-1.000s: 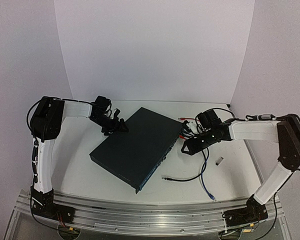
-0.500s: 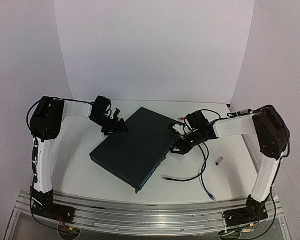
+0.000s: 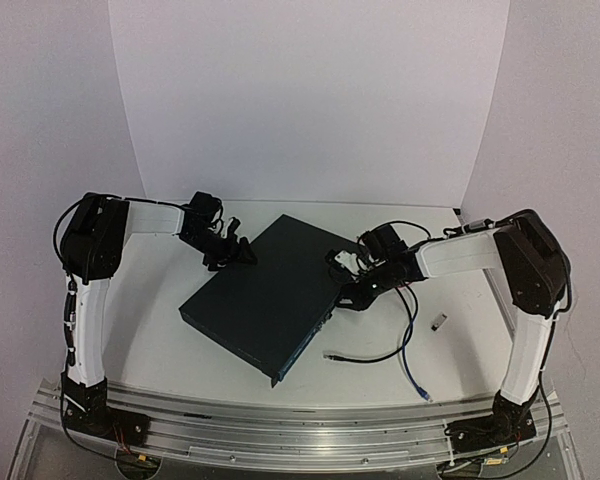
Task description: Pull the plug from the switch port
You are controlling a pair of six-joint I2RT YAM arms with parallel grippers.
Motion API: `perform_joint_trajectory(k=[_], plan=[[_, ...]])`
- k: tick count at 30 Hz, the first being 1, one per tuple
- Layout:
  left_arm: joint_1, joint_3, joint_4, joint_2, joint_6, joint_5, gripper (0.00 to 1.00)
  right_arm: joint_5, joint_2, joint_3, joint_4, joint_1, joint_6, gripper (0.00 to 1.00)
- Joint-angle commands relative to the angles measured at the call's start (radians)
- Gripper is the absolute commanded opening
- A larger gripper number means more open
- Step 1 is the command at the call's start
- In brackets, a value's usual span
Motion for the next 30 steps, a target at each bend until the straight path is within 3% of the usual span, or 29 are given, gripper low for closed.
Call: perform_joint_trajectory(k=[1, 14, 30], plan=[[-0.011, -0.002, -0.071, 0.055, 0.034, -0.071, 0.81, 0.021, 0.007, 0.037, 0.013, 0.008, -0.019, 0.32], [-0.011, -0.005, -0.073, 0.055, 0.038, -0.070, 0.81, 0.085, -0.002, 0.022, 0.015, 0.027, -0.033, 0.07], [-0.011, 0.002, -0.086, 0.076, 0.024, -0.088, 0.81, 0.166, -0.054, -0.191, 0.147, 0.027, 0.041, 0.10]])
